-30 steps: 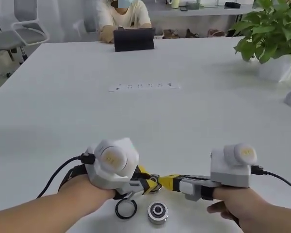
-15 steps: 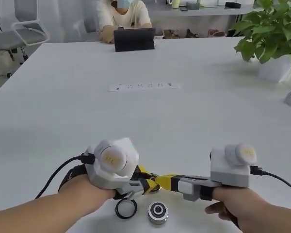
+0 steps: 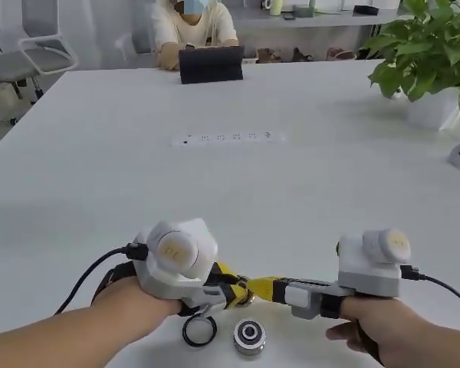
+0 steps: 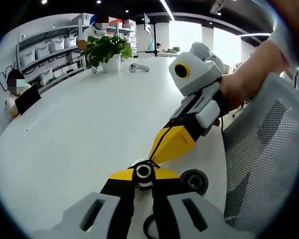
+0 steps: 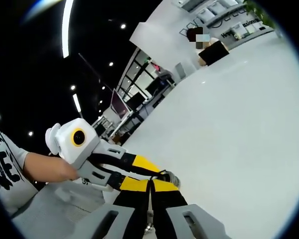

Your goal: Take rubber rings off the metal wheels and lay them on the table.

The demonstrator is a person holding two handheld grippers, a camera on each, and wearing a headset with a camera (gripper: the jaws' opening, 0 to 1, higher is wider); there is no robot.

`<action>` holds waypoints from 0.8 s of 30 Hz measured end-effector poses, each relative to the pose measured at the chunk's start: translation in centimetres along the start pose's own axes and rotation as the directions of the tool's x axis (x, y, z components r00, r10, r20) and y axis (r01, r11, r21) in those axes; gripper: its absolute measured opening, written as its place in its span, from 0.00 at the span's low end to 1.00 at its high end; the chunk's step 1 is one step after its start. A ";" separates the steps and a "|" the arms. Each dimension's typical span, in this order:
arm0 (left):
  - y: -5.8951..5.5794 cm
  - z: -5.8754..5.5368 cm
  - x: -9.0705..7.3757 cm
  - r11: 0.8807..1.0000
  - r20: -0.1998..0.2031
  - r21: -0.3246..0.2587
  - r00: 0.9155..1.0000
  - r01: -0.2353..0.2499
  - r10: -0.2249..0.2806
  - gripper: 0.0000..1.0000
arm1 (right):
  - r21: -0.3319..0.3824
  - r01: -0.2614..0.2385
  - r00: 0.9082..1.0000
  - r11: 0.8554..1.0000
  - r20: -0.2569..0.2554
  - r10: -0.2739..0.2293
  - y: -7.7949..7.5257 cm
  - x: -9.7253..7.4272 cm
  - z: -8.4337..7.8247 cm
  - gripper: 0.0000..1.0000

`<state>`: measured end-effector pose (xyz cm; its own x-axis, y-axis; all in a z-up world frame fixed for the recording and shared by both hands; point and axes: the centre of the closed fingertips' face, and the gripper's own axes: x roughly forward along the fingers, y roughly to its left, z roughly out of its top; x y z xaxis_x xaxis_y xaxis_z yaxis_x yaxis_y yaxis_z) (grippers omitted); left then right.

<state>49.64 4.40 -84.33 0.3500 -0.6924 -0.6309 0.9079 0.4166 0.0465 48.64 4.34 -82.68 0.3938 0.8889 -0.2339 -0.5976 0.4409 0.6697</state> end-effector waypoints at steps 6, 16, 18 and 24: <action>-0.1 0.0 0.0 1.000 -0.001 -0.002 1.000 0.000 0.000 0.08 | -0.021 0.041 0.999 0.999 -0.012 -0.041 -0.8 -0.2 -0.1 0.00; 0.0 -0.2 -0.7 1.000 -0.019 0.001 1.000 0.019 -0.019 0.21 | -0.036 0.048 0.999 0.998 -0.019 -0.049 -0.9 -0.2 0.0 0.00; 0.0 0.0 -1.0 1.000 -0.013 -0.003 1.000 0.020 -0.020 0.21 | -0.038 0.047 0.999 0.998 -0.019 -0.048 -0.9 -0.2 0.2 0.00; 0.2 0.7 -2.0 1.000 0.020 -0.007 1.000 0.021 -0.021 0.26 | -0.042 0.039 0.999 0.998 -0.023 -0.040 -0.7 -0.1 0.2 0.00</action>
<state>49.25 5.47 -82.48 0.3357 -0.7123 -0.6164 0.9133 0.4063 0.0280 49.14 3.89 -82.93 0.4013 0.8733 -0.2761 -0.6108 0.4798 0.6299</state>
